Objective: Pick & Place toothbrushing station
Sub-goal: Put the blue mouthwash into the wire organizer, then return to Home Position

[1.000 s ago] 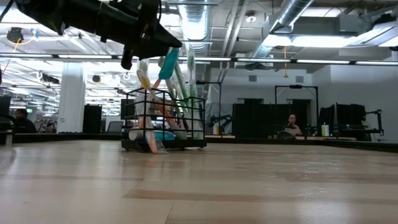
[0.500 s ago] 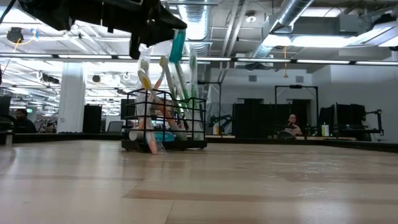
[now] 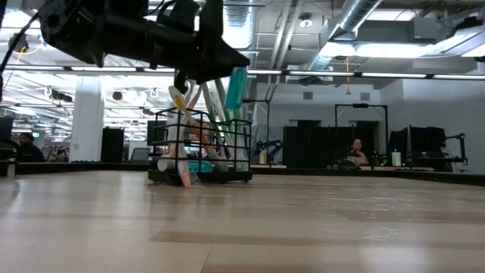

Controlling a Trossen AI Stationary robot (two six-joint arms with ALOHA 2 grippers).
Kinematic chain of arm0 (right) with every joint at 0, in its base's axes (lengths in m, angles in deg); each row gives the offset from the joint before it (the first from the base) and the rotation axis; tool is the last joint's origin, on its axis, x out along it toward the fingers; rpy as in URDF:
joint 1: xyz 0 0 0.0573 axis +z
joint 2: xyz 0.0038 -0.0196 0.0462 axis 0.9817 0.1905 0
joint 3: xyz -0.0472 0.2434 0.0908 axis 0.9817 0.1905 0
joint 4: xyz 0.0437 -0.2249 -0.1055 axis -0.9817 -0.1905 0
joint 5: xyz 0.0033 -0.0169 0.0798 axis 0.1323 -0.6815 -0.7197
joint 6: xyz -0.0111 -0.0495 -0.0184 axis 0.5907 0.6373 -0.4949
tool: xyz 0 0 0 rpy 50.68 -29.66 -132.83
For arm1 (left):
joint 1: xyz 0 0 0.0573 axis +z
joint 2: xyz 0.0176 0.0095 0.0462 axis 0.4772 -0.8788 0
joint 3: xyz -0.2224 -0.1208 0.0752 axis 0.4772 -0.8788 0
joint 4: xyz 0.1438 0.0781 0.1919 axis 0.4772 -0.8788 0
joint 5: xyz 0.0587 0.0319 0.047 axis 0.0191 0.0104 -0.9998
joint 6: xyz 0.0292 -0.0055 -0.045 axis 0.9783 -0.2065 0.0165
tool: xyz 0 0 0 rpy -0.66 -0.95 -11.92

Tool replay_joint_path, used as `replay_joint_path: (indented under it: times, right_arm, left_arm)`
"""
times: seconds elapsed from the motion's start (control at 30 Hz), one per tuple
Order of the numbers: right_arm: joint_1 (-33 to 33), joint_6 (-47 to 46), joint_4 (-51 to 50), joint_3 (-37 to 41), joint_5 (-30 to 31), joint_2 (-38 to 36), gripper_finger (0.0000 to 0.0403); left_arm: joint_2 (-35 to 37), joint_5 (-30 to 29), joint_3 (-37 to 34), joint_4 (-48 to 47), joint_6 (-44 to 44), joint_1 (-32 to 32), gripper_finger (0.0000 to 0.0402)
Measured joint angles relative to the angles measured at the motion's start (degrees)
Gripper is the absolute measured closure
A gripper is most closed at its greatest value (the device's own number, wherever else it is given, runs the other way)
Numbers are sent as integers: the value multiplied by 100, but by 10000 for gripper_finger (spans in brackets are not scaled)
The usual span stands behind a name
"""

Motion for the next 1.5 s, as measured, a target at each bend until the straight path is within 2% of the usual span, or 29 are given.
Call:
replay_joint_path:
  times: [0.33, 0.9, 1.03, 1.1, 1.3, 1.5]
  right_arm:
    - [237, 0, -78, 0, -7, 0, 272]
    - [263, 46, -78, 0, 42, 0, 272]
    - [263, 46, -76, 0, 34, 0, 272]
    - [263, 46, -76, 0, 30, 0, 272]
    - [263, 46, -73, 0, 25, 0, 272]
    - [263, 46, -73, 0, 24, 0, 272]
  left_arm:
    - [273, -836, 2, -187, 939, -17, 321]
    - [284, -979, -7, -1289, 565, -62, 321]
    - [283, -822, -9, -1351, 574, -62, 321]
    - [284, -791, -9, -1337, 572, -73, 307]
    - [282, -440, -9, -1256, 424, -93, 221]
    - [282, -274, -9, -1101, 245, -117, 207]
